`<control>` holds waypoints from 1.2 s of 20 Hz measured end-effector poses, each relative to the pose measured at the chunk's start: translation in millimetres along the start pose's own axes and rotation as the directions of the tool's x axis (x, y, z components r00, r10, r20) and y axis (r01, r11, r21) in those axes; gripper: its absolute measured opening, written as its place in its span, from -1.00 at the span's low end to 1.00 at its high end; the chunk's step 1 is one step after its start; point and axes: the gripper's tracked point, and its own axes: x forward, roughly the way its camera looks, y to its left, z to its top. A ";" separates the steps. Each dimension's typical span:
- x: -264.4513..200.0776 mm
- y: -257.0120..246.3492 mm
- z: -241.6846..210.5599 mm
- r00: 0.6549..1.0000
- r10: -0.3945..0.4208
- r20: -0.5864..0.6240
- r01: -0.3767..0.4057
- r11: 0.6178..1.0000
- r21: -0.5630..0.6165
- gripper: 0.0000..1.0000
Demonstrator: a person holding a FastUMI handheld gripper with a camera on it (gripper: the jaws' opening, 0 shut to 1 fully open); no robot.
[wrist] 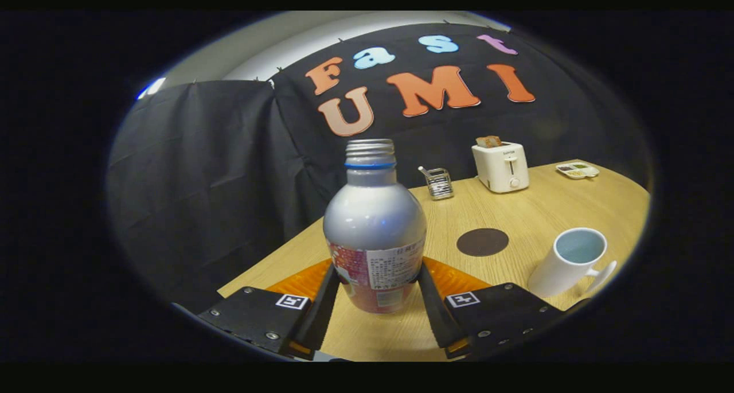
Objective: Take the bottle from table, then pour the juice into the cup, finally place the bottle on the coaster
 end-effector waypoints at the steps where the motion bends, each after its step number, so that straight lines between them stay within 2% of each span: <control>1: 1.1 1.4 -1.2 1.000 -0.003 -0.001 0.003 1.000 -0.020 0.45; 7: 15.8 -3.4 -24.8 0.998 -0.051 -0.036 0.047 0.995 -0.092 0.45; 14: 35.2 -42.9 11.8 0.985 -0.169 0.037 0.173 0.972 -0.157 0.45; 18: 53.4 -73.2 30.2 0.965 -0.254 0.068 0.262 0.943 -0.204 0.45; 24: 86.5 -110.0 39.5 0.942 -0.330 0.058 0.334 0.915 -0.225 0.45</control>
